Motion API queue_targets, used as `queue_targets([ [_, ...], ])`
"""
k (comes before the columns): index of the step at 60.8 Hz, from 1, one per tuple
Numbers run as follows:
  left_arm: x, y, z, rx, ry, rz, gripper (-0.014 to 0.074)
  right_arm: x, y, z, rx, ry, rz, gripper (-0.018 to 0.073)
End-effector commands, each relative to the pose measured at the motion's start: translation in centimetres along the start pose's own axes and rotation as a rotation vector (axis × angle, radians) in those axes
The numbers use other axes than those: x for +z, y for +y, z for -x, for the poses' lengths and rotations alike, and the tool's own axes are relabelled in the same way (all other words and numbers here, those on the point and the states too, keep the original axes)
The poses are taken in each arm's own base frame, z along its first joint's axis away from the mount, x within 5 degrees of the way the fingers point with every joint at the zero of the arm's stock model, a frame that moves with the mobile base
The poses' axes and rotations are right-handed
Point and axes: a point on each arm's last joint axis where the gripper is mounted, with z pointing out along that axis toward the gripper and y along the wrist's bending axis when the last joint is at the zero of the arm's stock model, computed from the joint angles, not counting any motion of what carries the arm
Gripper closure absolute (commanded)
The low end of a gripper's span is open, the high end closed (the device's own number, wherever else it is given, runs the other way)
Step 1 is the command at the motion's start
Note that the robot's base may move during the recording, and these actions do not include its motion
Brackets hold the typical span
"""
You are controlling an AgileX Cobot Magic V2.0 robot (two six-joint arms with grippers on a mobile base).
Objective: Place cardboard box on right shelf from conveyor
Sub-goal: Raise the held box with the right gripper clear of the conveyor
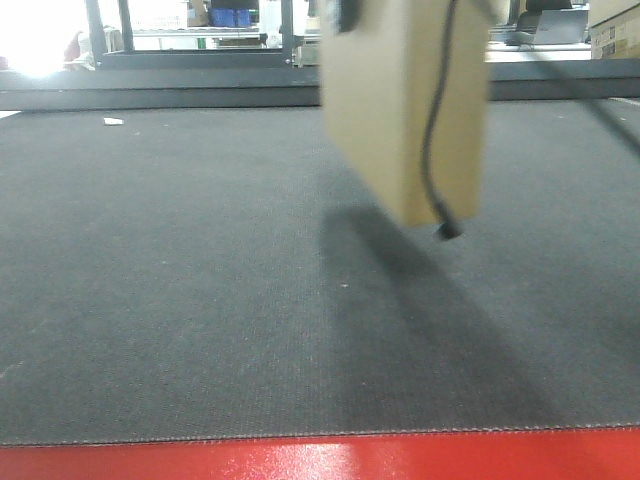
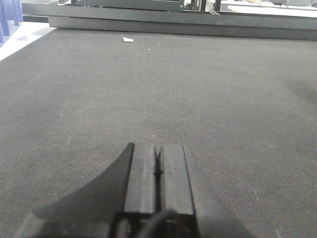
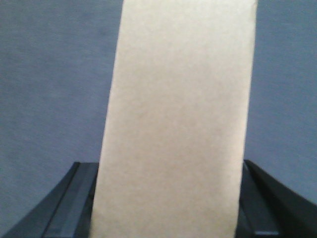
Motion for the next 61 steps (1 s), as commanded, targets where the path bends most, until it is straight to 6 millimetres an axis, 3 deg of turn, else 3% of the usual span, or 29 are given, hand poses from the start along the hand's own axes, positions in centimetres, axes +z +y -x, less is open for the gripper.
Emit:
queue_targets([
  [1,-0.1,0.0,0.5,-0.006,-0.091,0.002,0.0713,-4.2,-2.5,0.1,0.019,-0.14,-0.032,0.0342],
  [15,-0.1,0.0,0.5,-0.006,-0.091,0.002,0.0713,-6.3,-7.7,-4.2,0.096,-0.208,-0.087,0.0342],
  [26,-0.1,0.0,0.5,-0.006,-0.091,0.002,0.0712,-8.1,-10.6,-9.0,0.127,-0.282,-0.129,0.0342],
  [40,-0.1,0.0,0.5,-0.006,-0.091,0.002,0.0712,-10.3,-10.7,-15.1,0.1,-0.347,-0.106,0.0342],
  [61,-0.1,0.0,0.5,-0.006,-0.091,0.002,0.0713,-16.6,-9.9,-22.5,0.091,-0.592,-0.016,0.0342],
])
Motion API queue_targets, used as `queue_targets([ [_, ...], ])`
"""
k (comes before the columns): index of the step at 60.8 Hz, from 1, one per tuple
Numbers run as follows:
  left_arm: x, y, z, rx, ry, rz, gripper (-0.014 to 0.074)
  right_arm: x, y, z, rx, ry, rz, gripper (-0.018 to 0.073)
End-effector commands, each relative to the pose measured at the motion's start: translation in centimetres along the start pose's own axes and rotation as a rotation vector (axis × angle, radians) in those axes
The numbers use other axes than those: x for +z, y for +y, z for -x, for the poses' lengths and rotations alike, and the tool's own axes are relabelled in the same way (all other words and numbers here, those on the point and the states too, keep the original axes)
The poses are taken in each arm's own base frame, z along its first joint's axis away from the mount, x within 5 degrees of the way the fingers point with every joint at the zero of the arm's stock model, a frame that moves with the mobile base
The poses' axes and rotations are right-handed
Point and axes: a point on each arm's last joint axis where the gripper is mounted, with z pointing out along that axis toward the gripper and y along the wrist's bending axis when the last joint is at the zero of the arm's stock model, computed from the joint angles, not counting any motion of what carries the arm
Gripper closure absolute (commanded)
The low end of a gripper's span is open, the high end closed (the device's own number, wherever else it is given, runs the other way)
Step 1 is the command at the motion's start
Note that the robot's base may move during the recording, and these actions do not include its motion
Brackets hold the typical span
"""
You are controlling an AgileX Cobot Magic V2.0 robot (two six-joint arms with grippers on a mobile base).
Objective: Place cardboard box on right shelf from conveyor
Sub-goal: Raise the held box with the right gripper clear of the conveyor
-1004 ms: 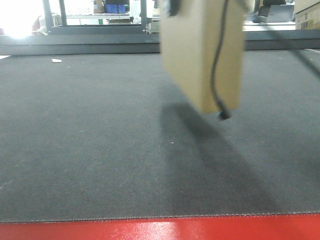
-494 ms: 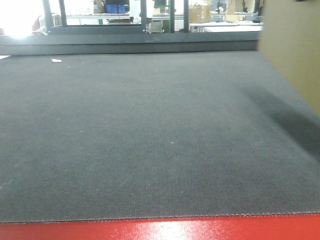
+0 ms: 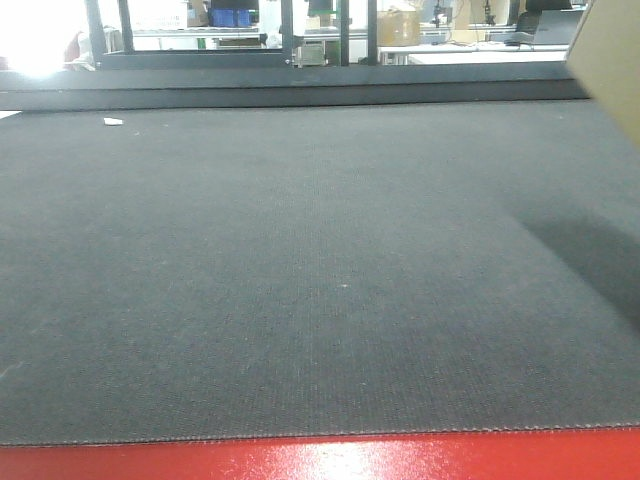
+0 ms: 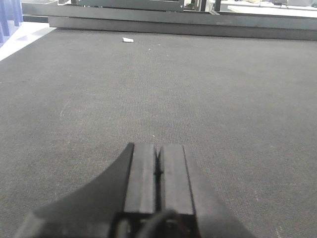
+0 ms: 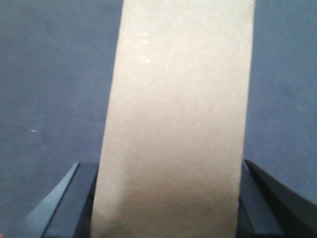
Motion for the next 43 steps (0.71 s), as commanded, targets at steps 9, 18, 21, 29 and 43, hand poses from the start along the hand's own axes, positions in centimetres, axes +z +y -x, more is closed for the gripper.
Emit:
queue_targets([
  [9,-0.1,0.0,0.5,-0.006,-0.091,0.002,0.0713,-6.4,-0.3,0.0,-0.013,-0.308,0.022,0.0342],
  [18,-0.1,0.0,0.5,-0.006,-0.091,0.002,0.0713,-9.6,-0.6,-1.2,-0.006,-0.431,0.029,0.0342],
  [21,-0.1,0.0,0.5,-0.006,-0.091,0.002,0.0713,-10.4,-0.7,-1.5,-0.004,-0.462,0.031,0.0342],
  [29,-0.1,0.0,0.5,-0.006,-0.091,0.002,0.0712,-11.0,-0.7,-1.8,-0.003,-0.487,0.033,0.0342],
  [43,-0.1,0.0,0.5,-0.006,-0.091,0.002,0.0712,-11.0,-0.7,-1.8,-0.003,-0.487,0.033,0.0342],
])
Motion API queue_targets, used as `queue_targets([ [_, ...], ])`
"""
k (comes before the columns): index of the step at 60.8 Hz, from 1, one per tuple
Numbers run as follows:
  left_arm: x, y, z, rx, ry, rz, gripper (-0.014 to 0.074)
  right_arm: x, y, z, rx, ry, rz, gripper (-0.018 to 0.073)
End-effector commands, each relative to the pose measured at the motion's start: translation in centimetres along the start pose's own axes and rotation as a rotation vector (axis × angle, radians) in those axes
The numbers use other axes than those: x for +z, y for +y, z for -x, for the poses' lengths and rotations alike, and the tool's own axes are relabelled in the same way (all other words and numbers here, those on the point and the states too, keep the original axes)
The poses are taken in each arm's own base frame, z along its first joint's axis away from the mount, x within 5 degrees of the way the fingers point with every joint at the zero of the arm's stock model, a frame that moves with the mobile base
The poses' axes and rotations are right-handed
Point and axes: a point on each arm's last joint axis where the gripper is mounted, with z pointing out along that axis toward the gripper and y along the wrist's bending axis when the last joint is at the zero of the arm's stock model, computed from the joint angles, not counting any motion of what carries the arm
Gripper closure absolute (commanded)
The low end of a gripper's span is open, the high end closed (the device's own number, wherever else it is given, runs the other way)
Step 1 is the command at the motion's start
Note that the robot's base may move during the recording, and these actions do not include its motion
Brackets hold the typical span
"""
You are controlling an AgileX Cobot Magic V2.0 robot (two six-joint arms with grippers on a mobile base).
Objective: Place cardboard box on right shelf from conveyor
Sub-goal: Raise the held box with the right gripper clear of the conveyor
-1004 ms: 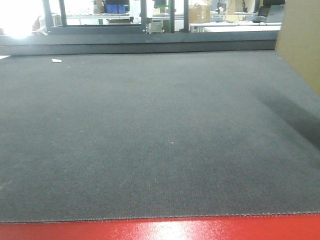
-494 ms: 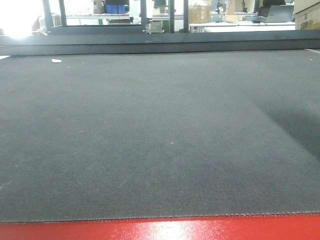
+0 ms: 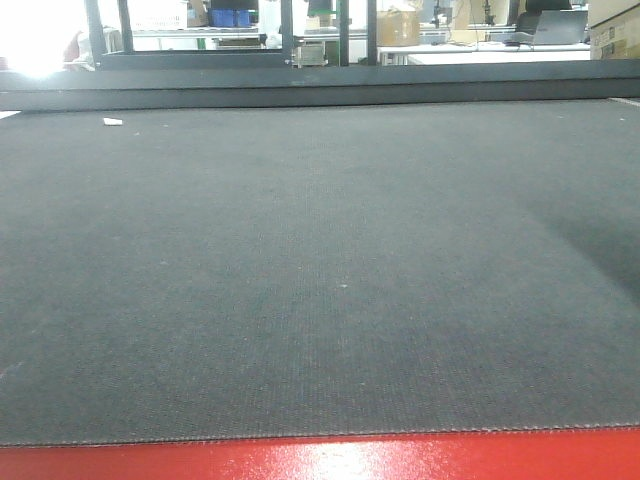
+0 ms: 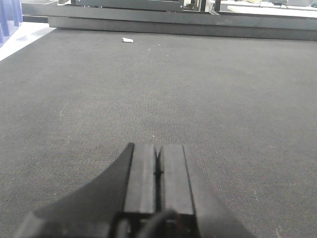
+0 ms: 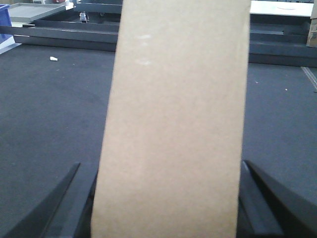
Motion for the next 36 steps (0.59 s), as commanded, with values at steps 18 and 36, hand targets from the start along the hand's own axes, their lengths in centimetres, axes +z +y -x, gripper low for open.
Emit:
queue_targets([
  [18,-0.09,0.03,0.54,-0.006,-0.091,0.002,0.0713,-0.24,0.09,1.58,-0.014,-0.11,0.002,0.0343],
  [36,-0.09,0.03,0.54,-0.006,-0.091,0.002,0.0713,-0.24,0.09,1.58,-0.014,-0.11,0.002,0.0343],
])
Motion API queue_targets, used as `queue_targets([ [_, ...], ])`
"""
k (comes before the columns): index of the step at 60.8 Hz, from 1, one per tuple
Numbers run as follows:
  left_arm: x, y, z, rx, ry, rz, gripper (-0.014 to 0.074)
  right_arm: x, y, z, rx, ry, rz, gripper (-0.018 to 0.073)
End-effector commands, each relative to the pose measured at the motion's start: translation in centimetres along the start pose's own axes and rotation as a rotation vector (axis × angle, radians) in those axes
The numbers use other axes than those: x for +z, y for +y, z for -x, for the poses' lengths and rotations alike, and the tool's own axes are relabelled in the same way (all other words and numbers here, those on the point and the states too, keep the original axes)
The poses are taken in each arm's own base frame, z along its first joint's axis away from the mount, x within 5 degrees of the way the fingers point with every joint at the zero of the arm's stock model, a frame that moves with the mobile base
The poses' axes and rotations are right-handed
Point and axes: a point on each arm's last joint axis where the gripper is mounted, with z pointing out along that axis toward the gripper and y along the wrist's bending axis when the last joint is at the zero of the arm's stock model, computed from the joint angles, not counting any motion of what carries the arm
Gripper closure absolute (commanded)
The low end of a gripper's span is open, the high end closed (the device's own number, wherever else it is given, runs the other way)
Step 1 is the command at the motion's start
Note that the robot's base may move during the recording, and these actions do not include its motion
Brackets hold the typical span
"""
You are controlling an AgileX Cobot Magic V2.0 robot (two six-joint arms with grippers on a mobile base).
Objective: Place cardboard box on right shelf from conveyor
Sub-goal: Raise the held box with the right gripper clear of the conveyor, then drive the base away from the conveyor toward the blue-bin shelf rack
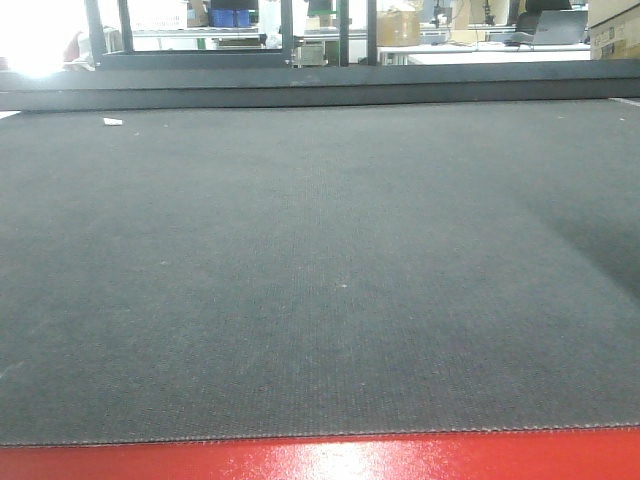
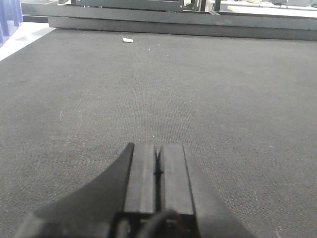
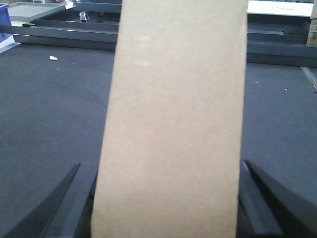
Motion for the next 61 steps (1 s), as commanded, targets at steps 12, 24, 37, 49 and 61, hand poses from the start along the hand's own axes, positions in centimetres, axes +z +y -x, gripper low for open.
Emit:
queue_targets([
  [12,-0.09,0.03,0.54,-0.006,-0.091,0.002,0.0713,-0.24,0.09,1.59,-0.012,-0.111,0.002,0.0343],
  [24,-0.09,0.03,0.54,-0.006,-0.091,0.002,0.0713,-0.24,0.09,1.59,-0.012,-0.111,0.002,0.0343],
  [37,-0.09,0.03,0.54,-0.006,-0.091,0.002,0.0713,-0.24,0.09,1.59,-0.012,-0.111,0.002,0.0343],
  [49,-0.09,0.03,0.54,-0.006,-0.091,0.002,0.0713,-0.24,0.09,1.59,-0.012,-0.111,0.002,0.0343],
  [61,-0.09,0.03,0.54,-0.006,-0.091,0.002,0.0712,-0.24,0.09,1.59,-0.012,-0.111,0.002,0.0343],
])
